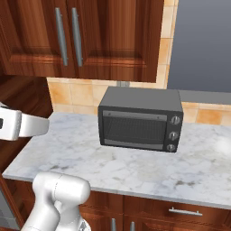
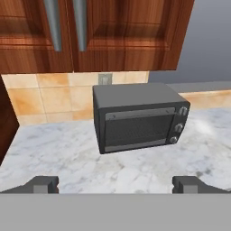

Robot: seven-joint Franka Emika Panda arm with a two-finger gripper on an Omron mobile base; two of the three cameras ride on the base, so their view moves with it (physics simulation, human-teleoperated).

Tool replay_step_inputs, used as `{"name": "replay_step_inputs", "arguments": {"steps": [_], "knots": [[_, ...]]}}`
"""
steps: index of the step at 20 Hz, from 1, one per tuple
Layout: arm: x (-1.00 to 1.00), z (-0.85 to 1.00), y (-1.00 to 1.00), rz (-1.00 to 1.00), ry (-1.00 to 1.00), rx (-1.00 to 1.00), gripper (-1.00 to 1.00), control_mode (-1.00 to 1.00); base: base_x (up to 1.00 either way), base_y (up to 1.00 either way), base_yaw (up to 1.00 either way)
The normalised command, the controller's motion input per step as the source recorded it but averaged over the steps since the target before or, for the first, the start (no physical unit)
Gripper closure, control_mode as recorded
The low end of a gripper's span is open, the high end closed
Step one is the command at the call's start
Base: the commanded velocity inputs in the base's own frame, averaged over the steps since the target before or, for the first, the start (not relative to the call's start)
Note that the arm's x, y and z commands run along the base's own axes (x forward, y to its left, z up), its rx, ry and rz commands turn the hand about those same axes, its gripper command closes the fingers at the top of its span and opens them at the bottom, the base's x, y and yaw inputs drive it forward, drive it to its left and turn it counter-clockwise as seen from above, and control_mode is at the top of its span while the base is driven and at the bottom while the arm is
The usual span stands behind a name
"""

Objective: Close all open cabinet doors.

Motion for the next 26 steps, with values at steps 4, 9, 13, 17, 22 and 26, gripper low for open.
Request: {"name": "replay_step_inputs", "arguments": {"steps": [4, 9, 13, 17, 22, 26], "knots": [[0.00, 0.00, 0.00, 0.00, 0.00, 0.00, -1.00, -1.00, 0.00, 0.00, 0.00], [0.00, 0.00, 0.00, 0.00, 0.00, 0.00, -1.00, -1.00, 0.00, 0.00, 0.00], [-0.02, 0.00, 0.00, 0.00, 0.00, 0.00, -1.00, 1.00, -0.28, -0.08, -0.03], [0.00, 0.00, 0.00, 0.00, 0.00, 0.00, -1.00, 1.00, -1.00, -0.68, -0.35], [0.00, 0.00, 0.00, 0.00, 0.00, 0.00, -1.00, 1.00, -0.44, -0.13, -0.82], [0.00, 0.00, 0.00, 0.00, 0.00, 0.00, -1.00, 1.00, -0.07, 0.00, -0.99]]}}
